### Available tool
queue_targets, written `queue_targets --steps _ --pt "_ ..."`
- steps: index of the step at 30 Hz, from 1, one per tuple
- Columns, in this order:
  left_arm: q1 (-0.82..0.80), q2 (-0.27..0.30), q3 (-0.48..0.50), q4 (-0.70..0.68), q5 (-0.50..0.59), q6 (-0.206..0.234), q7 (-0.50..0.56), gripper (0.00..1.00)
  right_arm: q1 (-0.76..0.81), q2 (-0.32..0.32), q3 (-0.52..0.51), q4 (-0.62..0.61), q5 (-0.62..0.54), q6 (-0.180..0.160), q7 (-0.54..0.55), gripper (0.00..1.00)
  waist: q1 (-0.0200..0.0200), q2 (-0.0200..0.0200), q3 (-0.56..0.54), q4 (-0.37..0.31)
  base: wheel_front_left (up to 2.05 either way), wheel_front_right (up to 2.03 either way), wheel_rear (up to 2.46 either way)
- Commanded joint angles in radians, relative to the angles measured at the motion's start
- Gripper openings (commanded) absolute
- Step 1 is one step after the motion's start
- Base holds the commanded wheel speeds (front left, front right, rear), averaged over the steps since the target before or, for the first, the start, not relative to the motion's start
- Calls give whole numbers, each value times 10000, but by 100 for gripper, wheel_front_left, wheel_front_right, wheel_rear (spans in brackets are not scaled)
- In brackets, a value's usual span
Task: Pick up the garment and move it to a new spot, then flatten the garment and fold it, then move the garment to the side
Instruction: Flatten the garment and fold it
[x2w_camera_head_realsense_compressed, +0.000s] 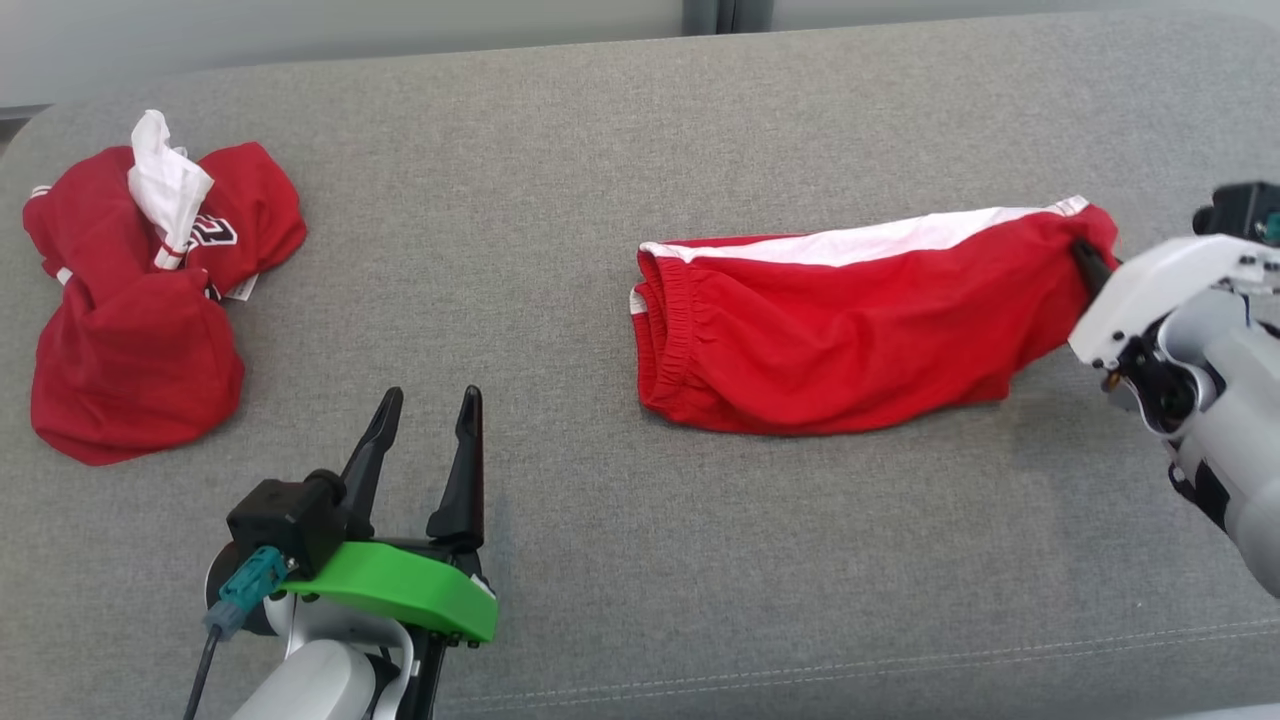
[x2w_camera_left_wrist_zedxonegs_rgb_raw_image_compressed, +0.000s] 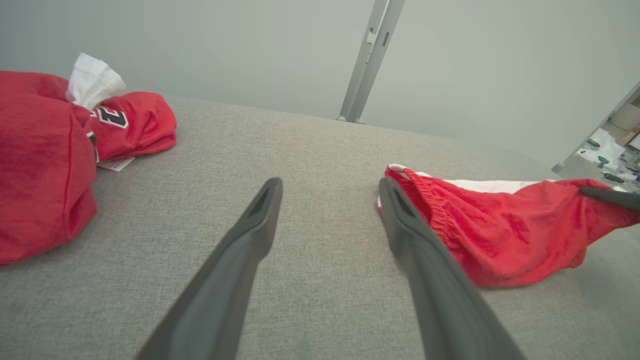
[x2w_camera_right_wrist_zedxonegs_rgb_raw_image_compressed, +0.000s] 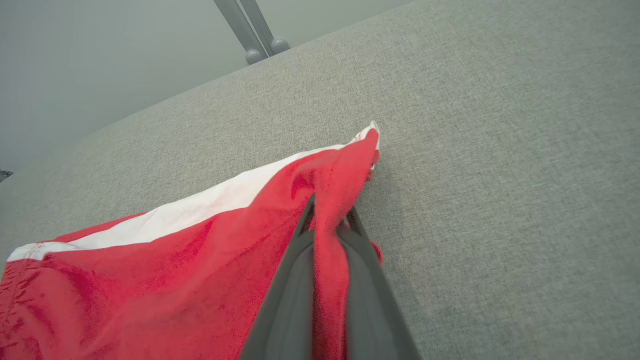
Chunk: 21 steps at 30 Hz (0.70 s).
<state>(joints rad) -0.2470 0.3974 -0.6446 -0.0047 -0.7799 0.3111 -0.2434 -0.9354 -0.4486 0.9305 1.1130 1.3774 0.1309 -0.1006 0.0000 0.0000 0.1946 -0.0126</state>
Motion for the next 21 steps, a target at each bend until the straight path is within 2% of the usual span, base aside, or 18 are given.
queue_targets --steps 1,11,21 --pt "-46 -19 82 17 -92 -71 -45 100 -354 107 140 20 -222 -3 127 0 0 0 -86 -11 0 0 0" --pt "219 -330 346 79 -153 -207 -153 100 -1401 1123 1142 -514 -1214 -2 980 0 0 0 -590 87 0 0 0" --pt "468 -573 547 106 -61 -376 -221 100 -906 1796 2128 -1701 -1824 -2 1871 0 0 0 -858 329 0 0 0"
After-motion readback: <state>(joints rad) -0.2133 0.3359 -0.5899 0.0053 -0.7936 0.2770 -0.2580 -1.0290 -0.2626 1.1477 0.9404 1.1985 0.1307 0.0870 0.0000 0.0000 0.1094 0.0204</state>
